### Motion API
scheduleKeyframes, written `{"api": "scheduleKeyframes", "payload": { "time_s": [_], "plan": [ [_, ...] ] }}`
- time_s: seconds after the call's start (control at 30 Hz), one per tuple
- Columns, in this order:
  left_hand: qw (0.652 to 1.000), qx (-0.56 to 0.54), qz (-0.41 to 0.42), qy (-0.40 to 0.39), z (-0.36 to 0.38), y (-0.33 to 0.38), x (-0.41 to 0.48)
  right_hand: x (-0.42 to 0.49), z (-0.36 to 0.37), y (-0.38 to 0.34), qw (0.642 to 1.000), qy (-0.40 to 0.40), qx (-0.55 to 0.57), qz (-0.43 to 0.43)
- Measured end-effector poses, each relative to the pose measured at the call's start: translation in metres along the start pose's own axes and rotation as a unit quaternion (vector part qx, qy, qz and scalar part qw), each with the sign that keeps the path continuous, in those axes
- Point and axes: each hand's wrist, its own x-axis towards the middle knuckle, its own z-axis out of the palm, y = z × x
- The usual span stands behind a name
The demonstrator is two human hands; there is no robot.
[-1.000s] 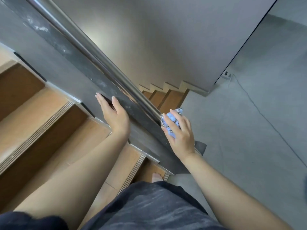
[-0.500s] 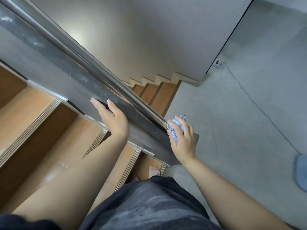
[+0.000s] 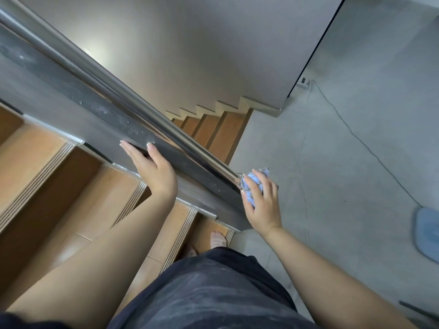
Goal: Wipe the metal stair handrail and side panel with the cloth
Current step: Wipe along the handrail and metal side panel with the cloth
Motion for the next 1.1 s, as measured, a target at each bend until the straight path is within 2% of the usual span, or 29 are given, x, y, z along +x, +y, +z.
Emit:
{"api": "scheduleKeyframes", "payload": {
  "time_s": [0.27, 0.4, 0.63, 0.8, 1.1],
  "plan": [
    [1.0, 0.017, 0.011, 0.007, -0.009, 0.007, 0.005, -0.027, -0.003, 0.029, 0.998, -0.036, 0.011, 0.059],
    [0.999, 0.019, 0.022, 0.025, -0.014, 0.017, 0.016, -0.027, -0.004, 0.029, 0.996, -0.029, 0.026, 0.074],
    [0.998, 0.004, 0.036, 0.044, -0.022, 0.029, 0.034, 0.032, -0.005, -0.023, 0.997, 0.018, 0.064, -0.032],
    [0.998, 0.001, 0.042, 0.047, -0.027, 0.036, 0.042, 0.086, -0.008, -0.074, 0.984, 0.048, 0.119, -0.123],
    [0.998, -0.008, 0.056, 0.025, -0.047, 0.055, 0.07, 0.167, -0.021, -0.155, 0.966, 0.079, 0.162, -0.185]
  ]
}}
